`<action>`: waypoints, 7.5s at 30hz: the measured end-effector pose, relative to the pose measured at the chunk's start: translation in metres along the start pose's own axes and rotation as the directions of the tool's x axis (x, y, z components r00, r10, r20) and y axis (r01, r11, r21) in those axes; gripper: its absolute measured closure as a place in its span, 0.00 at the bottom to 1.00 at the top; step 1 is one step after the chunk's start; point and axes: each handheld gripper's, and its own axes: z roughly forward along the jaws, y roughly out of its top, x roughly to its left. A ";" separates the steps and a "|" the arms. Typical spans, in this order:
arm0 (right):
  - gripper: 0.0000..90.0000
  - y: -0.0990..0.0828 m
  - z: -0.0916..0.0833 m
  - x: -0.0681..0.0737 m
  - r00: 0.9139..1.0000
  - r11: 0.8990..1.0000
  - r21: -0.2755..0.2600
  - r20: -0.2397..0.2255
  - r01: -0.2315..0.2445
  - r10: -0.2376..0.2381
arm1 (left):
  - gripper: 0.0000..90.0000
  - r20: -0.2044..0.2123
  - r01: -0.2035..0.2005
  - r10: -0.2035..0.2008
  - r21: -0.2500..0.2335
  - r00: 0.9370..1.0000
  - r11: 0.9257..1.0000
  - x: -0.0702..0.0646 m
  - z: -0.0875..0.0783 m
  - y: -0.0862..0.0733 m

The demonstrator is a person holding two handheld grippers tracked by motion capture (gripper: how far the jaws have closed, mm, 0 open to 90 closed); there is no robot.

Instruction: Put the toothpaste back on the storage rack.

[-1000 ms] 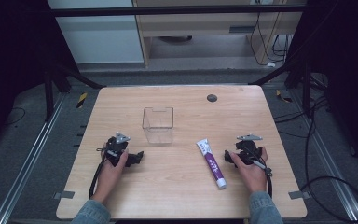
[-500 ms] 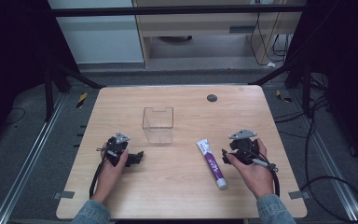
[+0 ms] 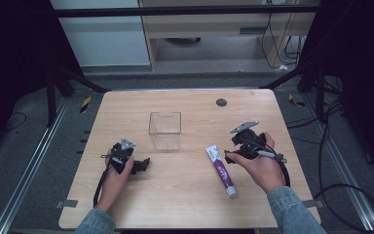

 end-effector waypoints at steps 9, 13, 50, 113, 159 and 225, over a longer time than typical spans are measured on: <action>0.33 0.019 0.010 0.008 0.997 0.999 0.053 -0.077 0.001 0.004 | 0.00 0.000 0.002 -0.002 -0.003 1.000 1.000 0.000 0.000 0.000; 0.40 0.021 0.018 0.011 0.995 0.997 0.072 -0.100 0.004 0.004 | 0.00 0.000 0.002 -0.002 -0.003 1.000 1.000 0.000 0.000 0.000; 0.61 0.022 0.072 0.017 0.974 0.974 0.207 -0.181 -0.096 0.134 | 0.00 0.001 0.000 0.000 0.000 1.000 1.000 0.000 0.000 0.000; 0.64 0.008 0.108 0.036 0.980 0.941 0.328 -0.144 -0.087 0.140 | 0.00 0.001 0.000 0.000 -0.001 1.000 1.000 0.000 0.000 0.000; 0.89 0.037 0.065 0.013 0.978 0.979 0.175 -0.160 -0.104 0.132 | 0.00 0.001 0.000 0.000 -0.001 1.000 1.000 0.000 0.000 0.000; 0.89 0.136 -0.003 0.002 0.968 0.934 -0.299 -0.211 -0.194 0.134 | 0.00 0.001 0.000 0.000 -0.003 1.000 1.000 0.000 0.000 0.000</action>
